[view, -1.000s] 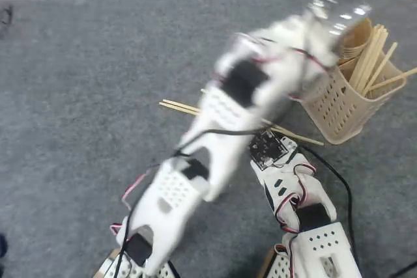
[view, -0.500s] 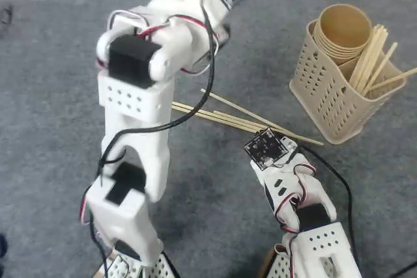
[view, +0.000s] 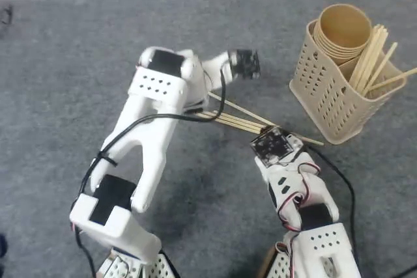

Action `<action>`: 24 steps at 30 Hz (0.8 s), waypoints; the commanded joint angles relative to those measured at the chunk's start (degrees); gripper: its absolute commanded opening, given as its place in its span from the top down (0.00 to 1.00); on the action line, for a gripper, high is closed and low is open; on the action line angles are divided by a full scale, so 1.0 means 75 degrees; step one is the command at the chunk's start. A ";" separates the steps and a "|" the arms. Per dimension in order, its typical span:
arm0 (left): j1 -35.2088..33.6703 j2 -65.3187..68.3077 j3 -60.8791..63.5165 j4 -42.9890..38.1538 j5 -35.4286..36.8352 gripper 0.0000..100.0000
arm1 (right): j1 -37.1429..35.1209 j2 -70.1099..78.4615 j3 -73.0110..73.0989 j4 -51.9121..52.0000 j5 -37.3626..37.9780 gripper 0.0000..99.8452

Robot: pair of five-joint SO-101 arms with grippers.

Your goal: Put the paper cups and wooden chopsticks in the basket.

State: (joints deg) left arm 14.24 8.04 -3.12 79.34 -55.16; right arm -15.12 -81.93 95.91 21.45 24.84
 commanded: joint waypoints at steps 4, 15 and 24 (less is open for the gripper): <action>0.0035 -0.0047 0.1424 -0.1196 -0.1336 0.84 | 0.0733 -0.0158 0.0129 -0.0533 -0.0914 0.99; 0.0164 0.3516 -0.2104 0.0340 -0.1407 0.85 | 0.0697 -0.0158 0.0129 -0.0522 -0.0879 0.99; 0.0164 0.5427 -0.5292 0.1735 -0.1383 0.91 | 0.0697 -0.0158 0.0117 -0.0522 -0.0879 0.99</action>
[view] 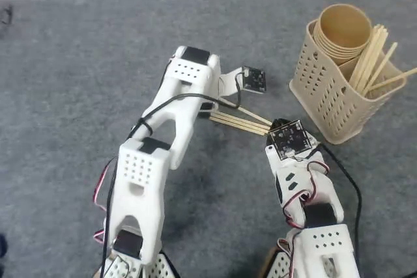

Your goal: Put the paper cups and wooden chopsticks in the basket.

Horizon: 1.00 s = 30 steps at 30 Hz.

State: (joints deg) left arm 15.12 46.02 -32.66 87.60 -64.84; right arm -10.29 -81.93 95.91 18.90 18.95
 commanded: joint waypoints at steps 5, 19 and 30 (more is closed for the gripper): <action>0.0094 0.1172 -0.1963 0.1254 -0.0094 0.91 | -0.0029 -0.0158 0.0117 -0.0182 -0.0094 0.99; 0.0234 0.1770 -0.2385 0.1664 -0.0082 0.91 | -0.0135 -0.0158 0.0117 -0.0182 -0.0082 0.99; 0.0586 0.1840 -0.2327 0.1735 -0.0082 0.99 | -0.0135 -0.0158 0.0117 -0.0182 -0.0082 0.99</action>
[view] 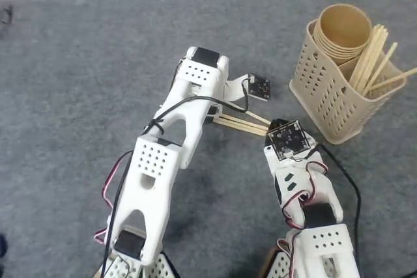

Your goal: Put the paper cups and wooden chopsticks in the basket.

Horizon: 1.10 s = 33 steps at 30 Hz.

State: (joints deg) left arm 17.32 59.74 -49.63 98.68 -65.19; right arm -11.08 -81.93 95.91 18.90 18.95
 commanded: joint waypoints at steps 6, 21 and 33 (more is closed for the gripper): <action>0.0352 -0.0105 0.0217 0.0258 -0.0023 0.99 | -0.0006 -0.0158 0.0117 -0.0182 -0.0082 0.99; 0.0199 -0.3927 0.1577 0.0258 0.0410 0.99 | 0.0029 -0.0158 0.0117 -0.0205 -0.0082 0.99; 0.0785 -0.7326 0.1143 -0.1817 0.2708 0.99 | 0.0252 -0.0158 0.0117 -0.0322 -0.0152 0.99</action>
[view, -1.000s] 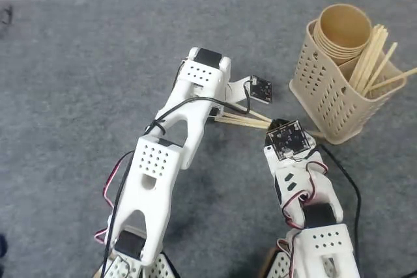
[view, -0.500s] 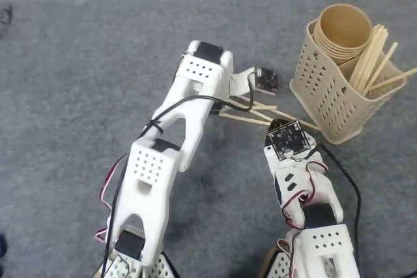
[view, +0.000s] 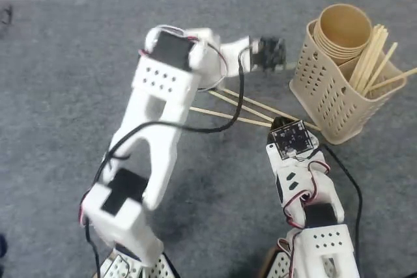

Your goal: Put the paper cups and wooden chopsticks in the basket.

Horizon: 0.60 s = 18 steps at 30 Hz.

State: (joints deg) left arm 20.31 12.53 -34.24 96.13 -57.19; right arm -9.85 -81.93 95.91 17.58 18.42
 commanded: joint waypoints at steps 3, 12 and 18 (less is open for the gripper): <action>0.1020 -0.1289 -0.1483 -0.3247 0.3810 0.99 | 0.0088 -0.0158 0.0117 -0.0135 -0.0082 0.99; 0.2989 -0.1102 -0.1260 -0.7385 0.5544 0.99 | 0.0088 -0.0158 0.0117 -0.0100 -0.0035 0.99; 0.3798 -0.0738 -0.1260 -0.7525 0.6459 0.99 | 0.0088 -0.0158 0.0117 -0.0100 -0.0023 0.99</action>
State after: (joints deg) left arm 45.01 6.37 -43.03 41.89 -15.96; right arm -9.93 -81.93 95.91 17.58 18.33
